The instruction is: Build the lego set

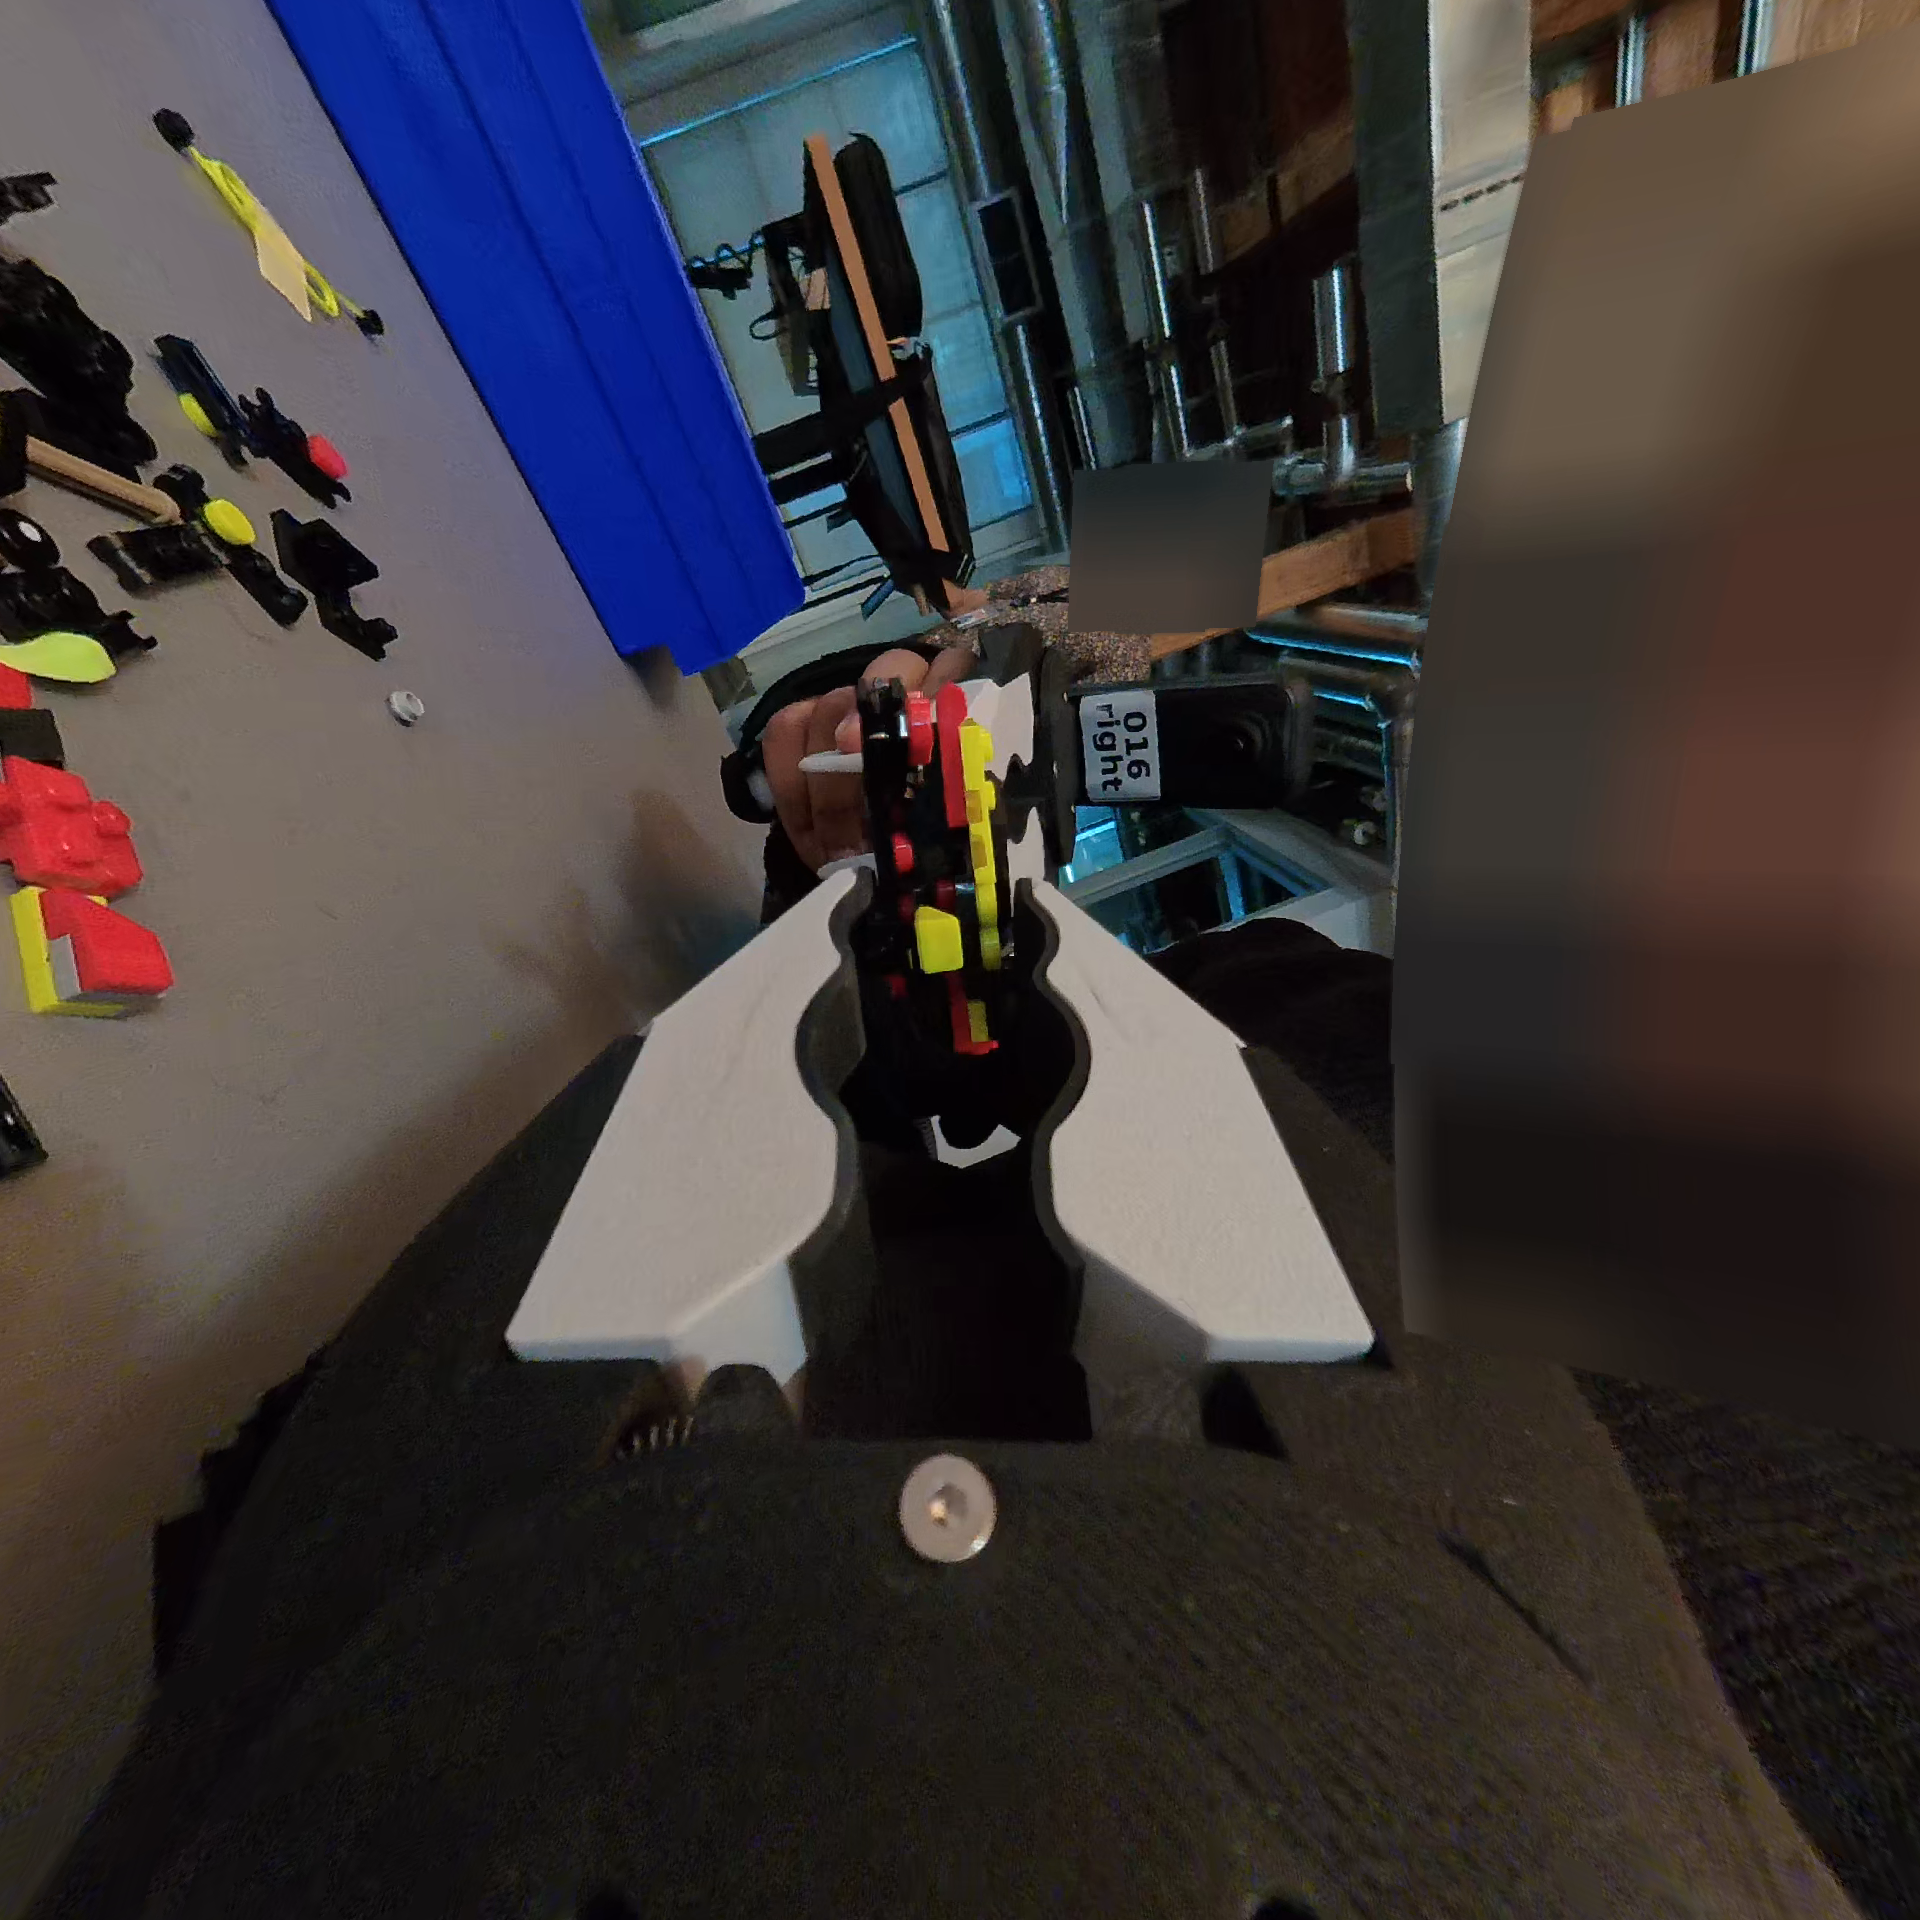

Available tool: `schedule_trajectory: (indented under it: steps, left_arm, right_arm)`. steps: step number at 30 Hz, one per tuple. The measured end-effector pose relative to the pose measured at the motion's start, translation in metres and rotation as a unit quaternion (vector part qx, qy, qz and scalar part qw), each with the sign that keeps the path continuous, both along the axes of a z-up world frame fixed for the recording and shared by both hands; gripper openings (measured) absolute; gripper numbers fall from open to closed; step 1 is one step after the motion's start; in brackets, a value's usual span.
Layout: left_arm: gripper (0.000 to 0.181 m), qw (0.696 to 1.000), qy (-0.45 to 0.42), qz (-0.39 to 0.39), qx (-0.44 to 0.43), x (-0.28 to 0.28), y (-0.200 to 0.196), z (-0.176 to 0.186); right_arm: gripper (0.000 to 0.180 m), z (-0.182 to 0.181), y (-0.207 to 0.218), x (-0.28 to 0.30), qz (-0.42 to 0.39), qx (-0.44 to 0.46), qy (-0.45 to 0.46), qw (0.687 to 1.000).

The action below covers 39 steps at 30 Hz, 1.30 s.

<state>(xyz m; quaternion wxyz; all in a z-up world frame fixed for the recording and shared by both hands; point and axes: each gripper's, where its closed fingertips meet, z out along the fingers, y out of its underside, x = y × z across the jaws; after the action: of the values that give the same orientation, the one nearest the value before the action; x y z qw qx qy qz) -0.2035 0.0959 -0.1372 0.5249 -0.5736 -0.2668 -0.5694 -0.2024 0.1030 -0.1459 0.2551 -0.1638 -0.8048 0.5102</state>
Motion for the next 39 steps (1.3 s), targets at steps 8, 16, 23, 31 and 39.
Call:
schedule_trajectory:
  steps: [8, 16, 23, 31, 39]
  left_arm:
    - [0.03, 1.0, 0.005, -0.004, 0.004, 0.003, 0.0, 0.002]
    - [0.031, 0.998, 0.056, 0.027, -0.01, -0.01, -0.006, 0.003]
    - [0.034, 0.988, 0.15, 0.023, -0.039, 0.0, -0.003, -0.004]
    - [0.034, 0.987, 0.15, 0.026, -0.055, -0.002, -0.002, -0.01]
    - [0.028, 0.987, 0.149, 0.018, -0.05, 0.002, -0.002, -0.008]
  right_arm:
    - [0.006, 0.004, 0.007, -0.003, -0.008, -0.006, 0.007, 1.0]
    - [0.006, 0.004, 0.017, -0.001, 0.007, -0.024, -0.013, 1.0]
    - [0.006, 0.002, 0.025, 0.001, 0.021, -0.046, -0.038, 0.998]
    - [0.006, -0.005, 0.033, -0.006, -0.007, -0.029, -0.044, 0.999]
    - [0.006, -0.018, 0.049, -0.011, -0.045, -0.015, -0.072, 0.996]
